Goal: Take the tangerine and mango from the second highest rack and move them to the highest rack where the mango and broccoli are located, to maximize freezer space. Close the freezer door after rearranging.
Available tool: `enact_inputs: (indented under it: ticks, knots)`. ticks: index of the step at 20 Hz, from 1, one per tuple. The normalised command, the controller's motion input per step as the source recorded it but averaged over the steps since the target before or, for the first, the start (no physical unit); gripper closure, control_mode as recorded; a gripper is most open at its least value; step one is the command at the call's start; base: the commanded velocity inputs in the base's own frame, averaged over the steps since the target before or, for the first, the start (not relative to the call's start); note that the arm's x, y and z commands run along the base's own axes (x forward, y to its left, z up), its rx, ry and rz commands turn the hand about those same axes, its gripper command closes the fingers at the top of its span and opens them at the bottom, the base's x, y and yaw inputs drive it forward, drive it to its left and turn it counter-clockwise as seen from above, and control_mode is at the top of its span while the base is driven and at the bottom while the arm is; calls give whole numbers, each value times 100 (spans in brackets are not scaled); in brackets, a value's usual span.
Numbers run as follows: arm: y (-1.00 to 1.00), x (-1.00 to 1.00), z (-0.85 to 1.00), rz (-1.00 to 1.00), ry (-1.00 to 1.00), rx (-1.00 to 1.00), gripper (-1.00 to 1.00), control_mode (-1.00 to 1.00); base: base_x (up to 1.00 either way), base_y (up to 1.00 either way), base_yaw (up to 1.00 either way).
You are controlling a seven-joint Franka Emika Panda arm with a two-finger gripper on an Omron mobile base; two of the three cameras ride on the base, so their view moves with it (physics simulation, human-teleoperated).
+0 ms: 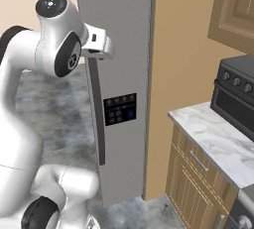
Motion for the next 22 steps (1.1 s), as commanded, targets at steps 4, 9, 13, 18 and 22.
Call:
enact_inputs:
  ticks: [4,9,13,18,22]
  knots:
    - [-1,64,0,5,-13,0,100,-100,0,0,0]
    - [-3,86,-10,2,-2,0,100,-100,0,0,0]
    - [-6,100,-31,0,3,0,100,-100,0,0,0]
    - [-6,93,-32,0,0,0,100,-100,0,0,0]
    - [-2,94,-19,0,0,0,100,-100,0,0,0]
